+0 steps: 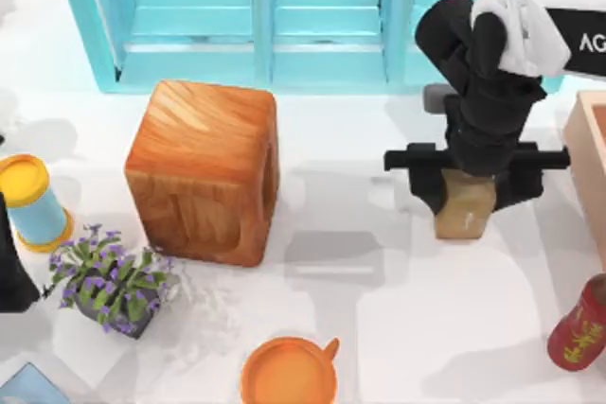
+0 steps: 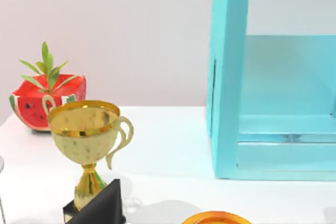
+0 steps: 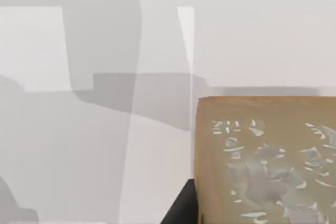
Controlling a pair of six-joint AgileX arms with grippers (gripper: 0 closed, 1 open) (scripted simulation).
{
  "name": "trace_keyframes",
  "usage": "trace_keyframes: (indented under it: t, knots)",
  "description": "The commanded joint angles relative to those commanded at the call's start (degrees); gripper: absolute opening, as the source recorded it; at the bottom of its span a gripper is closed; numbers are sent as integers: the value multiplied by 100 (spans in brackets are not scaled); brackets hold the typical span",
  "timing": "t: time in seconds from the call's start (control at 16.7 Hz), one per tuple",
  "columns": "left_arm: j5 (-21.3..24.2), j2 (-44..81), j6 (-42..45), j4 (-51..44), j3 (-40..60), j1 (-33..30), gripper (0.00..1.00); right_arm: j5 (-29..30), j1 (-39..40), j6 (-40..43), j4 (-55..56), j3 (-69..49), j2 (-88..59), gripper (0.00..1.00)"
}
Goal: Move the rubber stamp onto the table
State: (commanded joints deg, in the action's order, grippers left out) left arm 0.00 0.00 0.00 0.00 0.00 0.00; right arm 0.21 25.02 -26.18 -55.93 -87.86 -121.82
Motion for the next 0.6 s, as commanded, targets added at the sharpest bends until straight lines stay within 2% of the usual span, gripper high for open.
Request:
trace_keyframes:
  t: [0.3, 0.6]
  knots:
    - [0, 0, 0, 0, 0, 0, 100, 0, 0, 0, 0, 0, 0, 98]
    - [0, 0, 0, 0, 0, 0, 100, 0, 0, 0, 0, 0, 0, 100]
